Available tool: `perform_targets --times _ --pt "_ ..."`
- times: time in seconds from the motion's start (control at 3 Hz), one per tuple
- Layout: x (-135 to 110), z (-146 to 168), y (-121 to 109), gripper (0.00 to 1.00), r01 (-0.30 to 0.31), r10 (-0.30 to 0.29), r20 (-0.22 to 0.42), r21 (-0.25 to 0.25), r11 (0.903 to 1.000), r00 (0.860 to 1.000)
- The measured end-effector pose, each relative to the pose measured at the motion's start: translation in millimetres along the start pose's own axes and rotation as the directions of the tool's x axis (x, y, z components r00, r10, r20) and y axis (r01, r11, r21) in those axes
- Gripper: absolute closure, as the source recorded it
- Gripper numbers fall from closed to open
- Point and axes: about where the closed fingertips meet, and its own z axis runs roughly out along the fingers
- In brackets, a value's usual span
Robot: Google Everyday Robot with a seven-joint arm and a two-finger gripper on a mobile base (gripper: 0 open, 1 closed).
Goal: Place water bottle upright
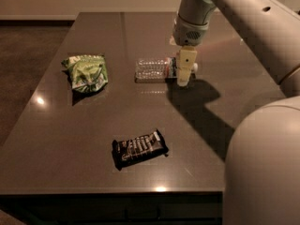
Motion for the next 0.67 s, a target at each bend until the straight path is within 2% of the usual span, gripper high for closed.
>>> perform_targets --times 0.67 --pt "-3.6 17.8 -10.4 0.0 0.017 -0.017 -0.006 -0.023 0.9996 1.0"
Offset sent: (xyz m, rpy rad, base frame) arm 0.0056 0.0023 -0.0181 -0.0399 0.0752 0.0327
